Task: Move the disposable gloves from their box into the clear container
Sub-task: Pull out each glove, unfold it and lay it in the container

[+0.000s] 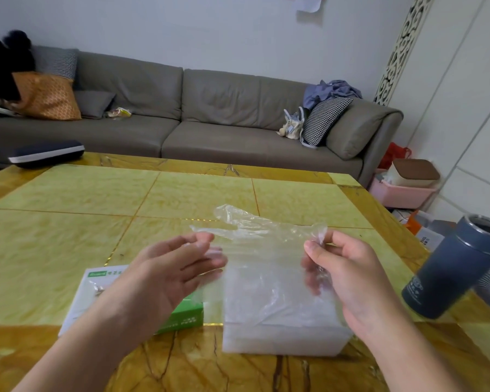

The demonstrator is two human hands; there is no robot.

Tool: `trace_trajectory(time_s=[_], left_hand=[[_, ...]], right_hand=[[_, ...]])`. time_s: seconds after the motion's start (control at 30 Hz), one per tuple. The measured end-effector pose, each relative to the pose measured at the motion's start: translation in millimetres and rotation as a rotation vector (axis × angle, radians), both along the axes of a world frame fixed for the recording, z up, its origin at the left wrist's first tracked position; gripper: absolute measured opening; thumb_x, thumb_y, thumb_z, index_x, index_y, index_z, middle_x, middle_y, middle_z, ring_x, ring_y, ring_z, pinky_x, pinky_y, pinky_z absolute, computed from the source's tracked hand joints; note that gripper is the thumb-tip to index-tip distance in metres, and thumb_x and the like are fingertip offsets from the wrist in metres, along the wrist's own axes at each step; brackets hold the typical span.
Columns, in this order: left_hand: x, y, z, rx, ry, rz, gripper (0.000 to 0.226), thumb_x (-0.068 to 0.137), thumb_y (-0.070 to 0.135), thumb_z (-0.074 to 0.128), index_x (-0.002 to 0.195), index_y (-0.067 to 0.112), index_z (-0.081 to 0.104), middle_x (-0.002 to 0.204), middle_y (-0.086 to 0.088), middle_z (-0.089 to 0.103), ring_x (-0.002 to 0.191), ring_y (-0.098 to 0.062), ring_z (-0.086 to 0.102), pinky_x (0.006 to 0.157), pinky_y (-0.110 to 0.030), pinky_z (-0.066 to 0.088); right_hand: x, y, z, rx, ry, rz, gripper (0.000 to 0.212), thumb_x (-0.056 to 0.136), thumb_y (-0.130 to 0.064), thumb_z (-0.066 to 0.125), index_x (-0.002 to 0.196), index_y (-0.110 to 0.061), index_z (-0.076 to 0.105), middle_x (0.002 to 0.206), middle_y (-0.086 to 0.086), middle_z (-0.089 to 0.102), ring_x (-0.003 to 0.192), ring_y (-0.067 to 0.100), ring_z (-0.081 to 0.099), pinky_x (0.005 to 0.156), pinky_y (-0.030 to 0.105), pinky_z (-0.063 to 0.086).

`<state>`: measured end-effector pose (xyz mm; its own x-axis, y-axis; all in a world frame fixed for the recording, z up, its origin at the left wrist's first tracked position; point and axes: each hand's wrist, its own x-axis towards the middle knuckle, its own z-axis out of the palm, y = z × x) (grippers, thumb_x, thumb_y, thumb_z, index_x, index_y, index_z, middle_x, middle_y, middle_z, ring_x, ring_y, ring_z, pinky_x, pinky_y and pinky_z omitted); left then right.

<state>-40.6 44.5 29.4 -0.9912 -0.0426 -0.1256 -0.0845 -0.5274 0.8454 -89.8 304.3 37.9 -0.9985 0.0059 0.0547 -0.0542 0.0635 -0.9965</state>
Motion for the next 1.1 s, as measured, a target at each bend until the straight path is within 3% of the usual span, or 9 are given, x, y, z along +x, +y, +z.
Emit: trace_trajectory(time_s=[0.17,0.37,0.5,0.63,0.7,0.77,0.9,1.0,1.1], left_hand=[[2.8,4.1,-2.5,-0.097,0.013,0.072,0.035,0.079,-0.003,0.076,0.112,-0.008,0.067,0.092,-0.024,0.072,0.09,-0.035,0.075,0.08,-0.035,0.063],[-0.3,-3.1,0.9,0.071,0.073,0.086,0.016,0.078,-0.003,0.067,0.095,-0.003,0.07,0.091,-0.022,0.069,0.086,-0.031,0.071,0.087,-0.036,0.063],[-0.2,-0.6,0.3,0.214,0.071,0.062,0.029,0.074,-0.002,0.062,0.101,0.003,0.07,0.087,-0.016,0.065,0.084,-0.029,0.068,0.082,-0.035,0.063],[2.5,2.2,2.5,0.236,0.035,0.014,0.048,0.071,0.018,0.083,0.114,0.0,0.072,0.092,-0.019,0.066,0.088,-0.035,0.07,0.095,-0.049,0.059],[1.9,4.7,1.4,0.122,0.034,0.063,0.058,0.067,0.019,0.096,0.114,-0.004,0.071,0.086,-0.019,0.067,0.084,-0.032,0.071,0.085,-0.042,0.063],[1.5,5.7,0.5,0.055,0.045,0.122,0.052,0.072,0.009,0.085,0.118,-0.007,0.066,0.085,-0.021,0.068,0.081,-0.03,0.071,0.079,-0.034,0.063],[2.6,2.2,0.4,0.094,0.107,0.129,0.052,0.059,0.01,0.097,0.104,0.0,0.074,0.094,-0.025,0.068,0.088,-0.032,0.071,0.083,-0.032,0.062],[2.9,4.5,1.6,0.143,0.125,0.12,0.029,0.076,0.001,0.073,0.104,0.005,0.07,0.092,-0.018,0.064,0.084,-0.027,0.069,0.088,-0.033,0.062],[2.1,4.9,1.9,0.213,0.141,0.111,0.029,0.08,0.0,0.063,0.107,0.008,0.066,0.088,-0.012,0.064,0.084,-0.025,0.068,0.082,-0.032,0.063]], right_hand=[[-0.5,-4.8,-1.7,-0.003,0.013,-0.018,0.014,0.1,-0.002,0.066,0.095,0.01,0.064,0.067,0.011,0.067,0.053,0.027,0.059,0.044,0.034,0.046],[-0.9,-7.0,-2.7,0.006,0.017,-0.014,0.016,0.1,-0.001,0.065,0.09,0.01,0.061,0.067,0.012,0.066,0.052,0.027,0.057,0.045,0.035,0.044],[-1.5,-8.6,-4.9,0.014,0.013,-0.013,0.016,0.1,-0.002,0.066,0.089,0.009,0.061,0.068,0.013,0.066,0.052,0.028,0.056,0.045,0.036,0.043],[-1.9,-9.1,-6.8,0.022,0.022,-0.012,0.014,0.1,-0.002,0.066,0.089,0.007,0.063,0.068,0.014,0.067,0.05,0.028,0.057,0.045,0.034,0.044],[-2.0,-9.0,-7.5,0.02,0.026,-0.012,0.013,0.099,-0.002,0.066,0.09,0.008,0.063,0.068,0.014,0.067,0.05,0.028,0.057,0.045,0.035,0.044],[-2.4,-8.1,-7.8,0.019,0.033,-0.016,0.013,0.099,-0.002,0.066,0.091,0.008,0.064,0.068,0.014,0.067,0.051,0.028,0.058,0.046,0.035,0.044],[-2.6,-8.1,-7.2,0.021,0.036,-0.012,0.015,0.099,-0.002,0.066,0.091,0.009,0.063,0.069,0.014,0.068,0.051,0.028,0.057,0.047,0.036,0.044],[-2.2,-10.2,-8.8,0.022,0.038,0.0,0.016,0.099,-0.002,0.066,0.088,0.008,0.062,0.069,0.015,0.067,0.05,0.028,0.056,0.046,0.035,0.043],[-2.2,-11.6,-10.3,0.024,0.041,0.003,0.015,0.1,-0.002,0.066,0.087,0.007,0.062,0.068,0.015,0.067,0.05,0.028,0.057,0.046,0.033,0.043]])
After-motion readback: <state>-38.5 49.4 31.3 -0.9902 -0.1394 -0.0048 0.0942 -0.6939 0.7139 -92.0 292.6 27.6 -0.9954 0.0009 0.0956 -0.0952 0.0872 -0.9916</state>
